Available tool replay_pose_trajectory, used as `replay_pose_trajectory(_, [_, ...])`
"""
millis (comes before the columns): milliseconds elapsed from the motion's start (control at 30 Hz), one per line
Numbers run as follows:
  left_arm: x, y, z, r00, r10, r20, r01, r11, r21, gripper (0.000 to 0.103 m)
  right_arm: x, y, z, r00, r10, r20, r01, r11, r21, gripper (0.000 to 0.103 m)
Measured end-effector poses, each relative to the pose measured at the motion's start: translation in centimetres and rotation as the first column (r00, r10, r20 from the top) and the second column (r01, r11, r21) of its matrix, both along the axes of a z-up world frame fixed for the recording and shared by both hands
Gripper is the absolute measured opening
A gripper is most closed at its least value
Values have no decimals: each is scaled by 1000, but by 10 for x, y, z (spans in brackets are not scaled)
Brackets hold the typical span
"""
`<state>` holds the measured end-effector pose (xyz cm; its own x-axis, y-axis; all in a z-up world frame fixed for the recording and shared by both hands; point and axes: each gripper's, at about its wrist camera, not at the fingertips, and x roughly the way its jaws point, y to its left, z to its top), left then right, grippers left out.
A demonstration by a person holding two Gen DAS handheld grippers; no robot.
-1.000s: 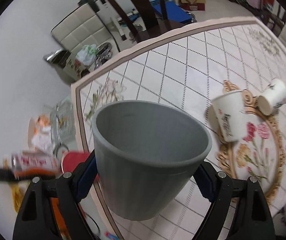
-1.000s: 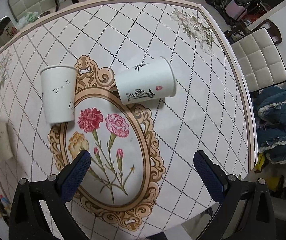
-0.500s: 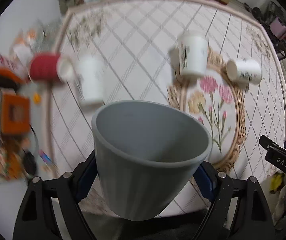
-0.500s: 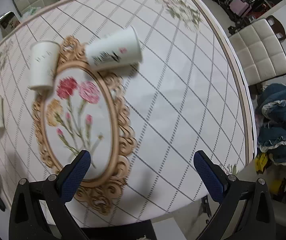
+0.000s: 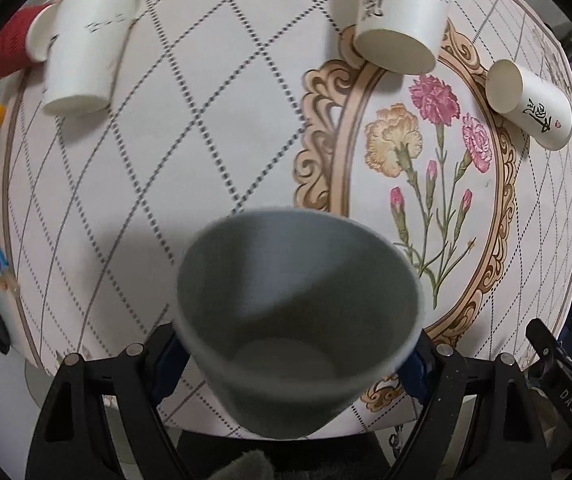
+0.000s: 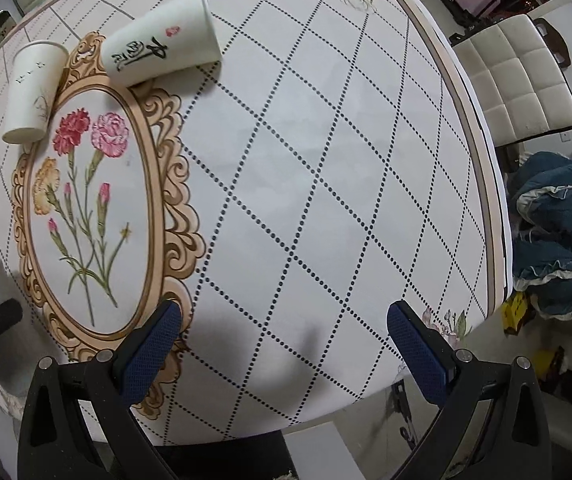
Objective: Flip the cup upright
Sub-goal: 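Lift the grey mug with the left gripper and rotate it upright, then lower the upright grey mug onto the tablecloth and open the left gripper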
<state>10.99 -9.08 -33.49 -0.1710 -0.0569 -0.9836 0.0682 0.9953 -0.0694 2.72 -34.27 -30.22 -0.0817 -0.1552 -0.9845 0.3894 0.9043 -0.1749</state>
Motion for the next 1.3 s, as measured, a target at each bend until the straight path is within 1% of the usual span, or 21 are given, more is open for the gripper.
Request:
replay_pose_trajectory(67, [1, -3, -4, 1000, -13, 5, 13, 1000, 13, 87, 1, -2, -2, 1000, 2, -4, -2, 1000, 2, 103])
replay_pose_trajectory(200, [1, -5, -11, 1000, -24, -2, 24, 999, 22, 97, 5, -4, -5, 1000, 3, -10, -3, 1000, 6, 103])
replay_pose_trajectory(267, [0, -4, -14, 1000, -29, 4, 29, 999, 31, 97, 6, -5, -6, 1000, 4, -10, -4, 1000, 7, 103])
replay_pose_trajectory(367, [4, 0, -15, 1000, -24, 8, 24, 999, 24, 97, 7, -6, -6, 1000, 3, -9, -3, 1000, 7, 103])
replay_pose_trajectory(500, [16, 0, -9, 1000, -27, 11, 27, 999, 24, 97, 8, -8, -8, 1000, 5, -11, -5, 1000, 10, 103])
replay_pose_trajectory(700, [19, 0, 1, 999, -37, 30, 36, 999, 37, 97, 10, -10, -8, 1000, 10, -4, -9, 1000, 11, 103])
replay_pose_trajectory(867, [10, -10, 26, 997, -43, 69, 40, 998, 44, 97, 9, -7, -1, 1000, 15, 12, -15, 1000, 15, 103])
replay_pose_trajectory(1033, [-2, -10, 59, 988, -63, 139, 53, 996, 75, 97, 10, -4, 10, 999, 23, 38, -23, 1000, 19, 103])
replay_pose_trajectory(1133, [-11, -7, 82, 981, -55, 188, 40, 996, 82, 97, 8, 0, 18, 998, 33, 55, -34, 999, 20, 103])
replay_pose_trajectory(1200, [-15, -9, 93, 975, -46, 215, 29, 996, 83, 97, 7, 3, 25, 997, 42, 67, -43, 999, 21, 103])
replay_pose_trajectory(1300, [-19, -2, 110, 965, -37, 261, 17, 997, 79, 97, 9, 8, 37, 995, 53, 84, -55, 998, 24, 103])
